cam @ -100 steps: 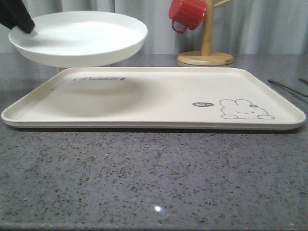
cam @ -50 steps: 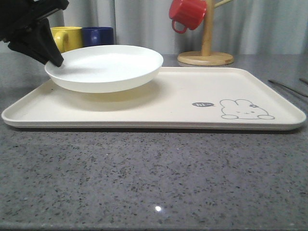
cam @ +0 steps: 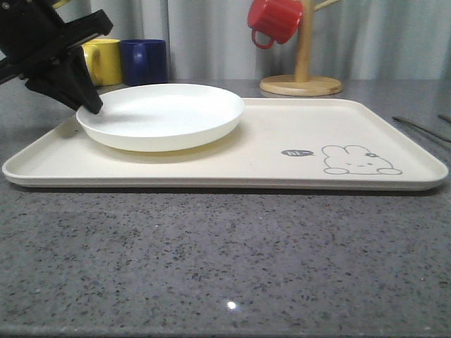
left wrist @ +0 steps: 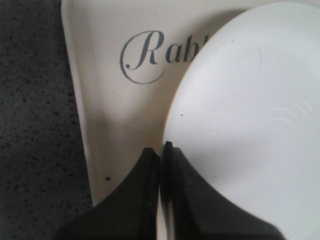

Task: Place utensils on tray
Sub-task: 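Carry the plate over the tray and lower it onto the tray, then open the left gripper and withdraw it from the plate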

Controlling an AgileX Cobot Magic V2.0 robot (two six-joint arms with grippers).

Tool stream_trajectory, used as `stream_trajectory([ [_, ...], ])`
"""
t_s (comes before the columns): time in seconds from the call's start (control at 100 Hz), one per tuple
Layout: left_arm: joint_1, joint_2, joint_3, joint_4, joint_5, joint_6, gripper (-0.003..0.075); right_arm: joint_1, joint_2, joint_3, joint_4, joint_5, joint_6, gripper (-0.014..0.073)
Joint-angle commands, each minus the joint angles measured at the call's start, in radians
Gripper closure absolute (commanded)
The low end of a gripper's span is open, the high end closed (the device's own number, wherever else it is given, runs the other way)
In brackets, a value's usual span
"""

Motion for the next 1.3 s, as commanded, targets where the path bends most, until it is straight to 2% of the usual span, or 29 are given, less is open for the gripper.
stream_trajectory([
  [0.0,-0.009,-0.043,-0.032,-0.043,-0.029,-0.009,0.0726,-0.005,-0.024,-0.018,0.001,-0.083,-0.010,0.0662],
  [0.06,-0.009,-0.043,-0.032,-0.043,-0.029,-0.009,0.0693,-0.005,-0.024,-0.018,0.001,-0.083,-0.010,0.0662],
  [0.23,-0.009,-0.043,-0.032,-0.043,-0.029,-0.009,0.0519,-0.005,-0.024,-0.018,0.001,-0.083,-0.010,0.0662],
  [0.33,-0.009,-0.043,-0.032,-0.043,-0.029,-0.009,0.0465,-0.005,-0.024,-0.018,0.001,-0.083,-0.010,0.0662],
  [0.65,-0.009,-0.093,-0.066,-0.032,-0.067,0.021,0.0462,-0.005,-0.024,-0.018,0.001,-0.083,-0.010,0.0662],
  [0.85,-0.009,-0.232,-0.038,0.102,-0.161,0.021,0.0462,-0.005,-0.024,-0.018,0.001,-0.083,-0.010,0.0662],
  [1.04,-0.009,-0.447,0.120,0.195,-0.296,0.021,0.0465,-0.005,-0.024,-0.018,0.001,-0.083,-0.010,0.0662],
  [1.29,-0.009,-0.768,0.427,0.247,-0.529,0.021,0.0468,-0.005,-0.024,-0.018,0.001,-0.083,-0.010,0.0662],
])
